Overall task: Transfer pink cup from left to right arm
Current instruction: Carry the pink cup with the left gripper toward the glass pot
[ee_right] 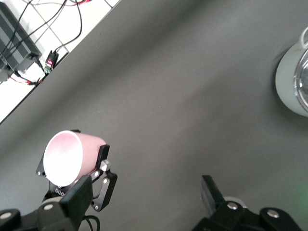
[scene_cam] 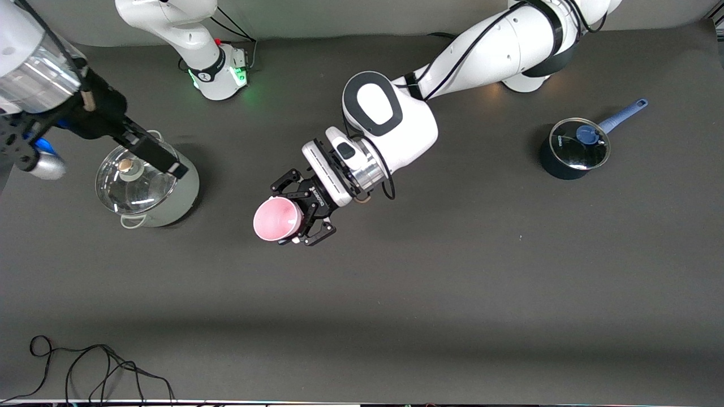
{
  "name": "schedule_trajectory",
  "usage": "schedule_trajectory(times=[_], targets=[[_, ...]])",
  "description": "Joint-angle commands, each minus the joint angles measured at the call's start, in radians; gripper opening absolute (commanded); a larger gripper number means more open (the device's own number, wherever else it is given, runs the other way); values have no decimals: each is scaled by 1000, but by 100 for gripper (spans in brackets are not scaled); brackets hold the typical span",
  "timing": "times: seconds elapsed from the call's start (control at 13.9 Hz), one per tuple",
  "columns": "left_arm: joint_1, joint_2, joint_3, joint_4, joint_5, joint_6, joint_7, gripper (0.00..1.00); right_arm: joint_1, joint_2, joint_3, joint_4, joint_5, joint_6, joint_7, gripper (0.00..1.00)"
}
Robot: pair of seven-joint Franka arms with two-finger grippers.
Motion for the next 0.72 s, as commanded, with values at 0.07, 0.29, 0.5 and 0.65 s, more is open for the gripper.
schedule_trajectory(times=[0.07, 0.29, 0.5, 0.65], targets=[[-25, -11, 22, 26, -14, 16, -14, 0, 76, 56, 22, 63, -52, -31, 34, 99], [-25, -10, 22, 26, -14, 16, -14, 0, 105, 90, 22, 66, -55, -23, 46, 99], [-26, -10, 22, 26, -14, 16, -14, 0, 134, 148, 22, 101, -95, -15, 45, 99], [-26, -10, 22, 26, -14, 16, -14, 0, 136, 188, 22, 127, -96, -6, 47, 99]])
